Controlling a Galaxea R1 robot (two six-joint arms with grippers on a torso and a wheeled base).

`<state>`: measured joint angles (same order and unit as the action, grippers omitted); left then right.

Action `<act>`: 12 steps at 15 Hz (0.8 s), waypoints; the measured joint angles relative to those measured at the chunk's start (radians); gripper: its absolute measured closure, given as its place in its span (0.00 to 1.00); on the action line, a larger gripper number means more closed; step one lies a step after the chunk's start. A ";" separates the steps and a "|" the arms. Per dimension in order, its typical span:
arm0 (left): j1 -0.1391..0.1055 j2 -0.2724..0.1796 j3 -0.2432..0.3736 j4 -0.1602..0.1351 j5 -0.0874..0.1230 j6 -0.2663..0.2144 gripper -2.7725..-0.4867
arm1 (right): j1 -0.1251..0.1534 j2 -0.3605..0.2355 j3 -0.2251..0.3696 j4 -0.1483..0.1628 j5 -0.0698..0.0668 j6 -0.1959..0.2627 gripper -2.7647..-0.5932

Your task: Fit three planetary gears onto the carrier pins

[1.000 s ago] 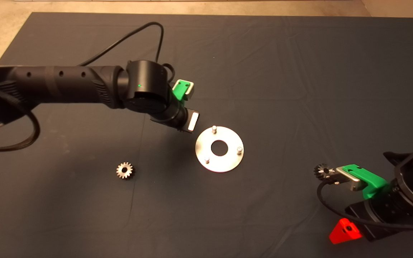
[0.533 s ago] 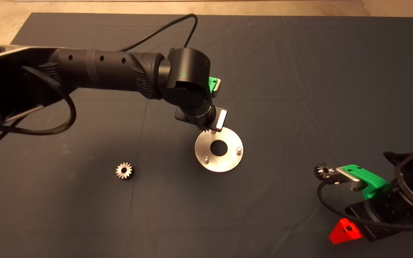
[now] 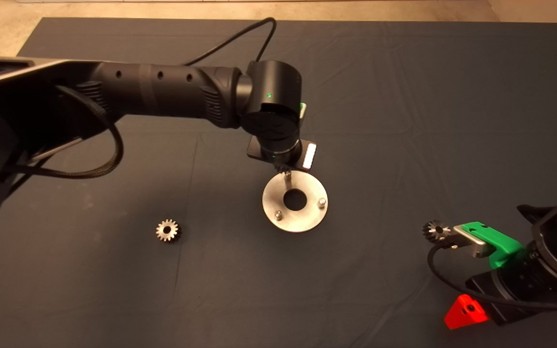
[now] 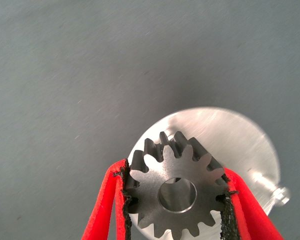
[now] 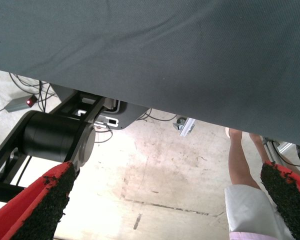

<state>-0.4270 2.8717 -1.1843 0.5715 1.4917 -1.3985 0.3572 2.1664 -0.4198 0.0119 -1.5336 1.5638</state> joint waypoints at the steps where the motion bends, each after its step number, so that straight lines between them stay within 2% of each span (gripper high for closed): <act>1: 0.000 0.001 -0.007 0.000 -0.001 0.000 0.87 | 0.000 -0.001 0.000 0.000 0.000 0.000 0.00; 4: 0.000 -0.009 -0.012 0.000 0.003 -0.020 0.87 | 0.000 -0.022 0.000 0.000 0.000 -0.022 0.00; 8: 0.003 -0.009 -0.026 0.000 0.001 -0.020 0.87 | 0.000 -0.039 0.000 0.000 -0.001 -0.045 0.00; 12: 0.007 -0.007 -0.026 0.000 0.001 -0.023 0.87 | 0.000 -0.039 0.000 0.000 0.000 -0.049 0.00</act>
<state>-0.4200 2.8647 -1.2102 0.5711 1.4932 -1.4219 0.3572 2.1272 -0.4198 0.0121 -1.5336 1.5153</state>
